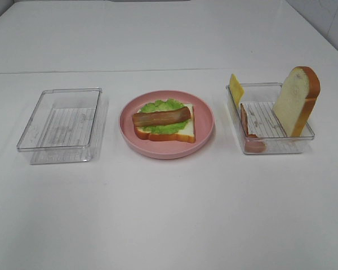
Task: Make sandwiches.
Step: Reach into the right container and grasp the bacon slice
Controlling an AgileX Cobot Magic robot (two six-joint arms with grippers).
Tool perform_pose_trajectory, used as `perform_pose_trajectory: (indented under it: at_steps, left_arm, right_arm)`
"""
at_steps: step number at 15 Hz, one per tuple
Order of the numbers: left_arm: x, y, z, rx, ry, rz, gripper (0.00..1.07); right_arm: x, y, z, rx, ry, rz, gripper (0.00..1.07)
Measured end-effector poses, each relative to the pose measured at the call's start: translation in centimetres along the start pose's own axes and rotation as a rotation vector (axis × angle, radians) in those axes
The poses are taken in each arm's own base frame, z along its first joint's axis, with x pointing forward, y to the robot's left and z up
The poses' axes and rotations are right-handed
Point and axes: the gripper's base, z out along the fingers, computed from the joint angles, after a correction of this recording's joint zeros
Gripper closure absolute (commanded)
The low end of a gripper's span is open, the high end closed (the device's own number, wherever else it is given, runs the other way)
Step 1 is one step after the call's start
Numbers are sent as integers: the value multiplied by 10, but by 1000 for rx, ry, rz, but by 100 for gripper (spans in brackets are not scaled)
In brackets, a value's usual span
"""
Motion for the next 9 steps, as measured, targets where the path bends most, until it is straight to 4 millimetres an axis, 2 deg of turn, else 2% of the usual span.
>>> perform_pose_trajectory:
  at_steps: [3,4,5,6,9]
  left_arm:
    - [54,10,-31,13,-78,17,30]
    - [75,14,-36,16,-95,19,30]
    - [85,16,-40,19,-113,19,30]
    - [116,21,-44,24,-146,19,30]
    - [175,32,-43,38,-230,17,30]
  right_arm:
    - [0,0,0,0,0,0,34]
    - [0,0,0,0,0,0,34]
    - [0,0,0,0,0,0,34]
    - [0,0,0,0,0,0,34]
    - [0,0,0,0,0,0,34]
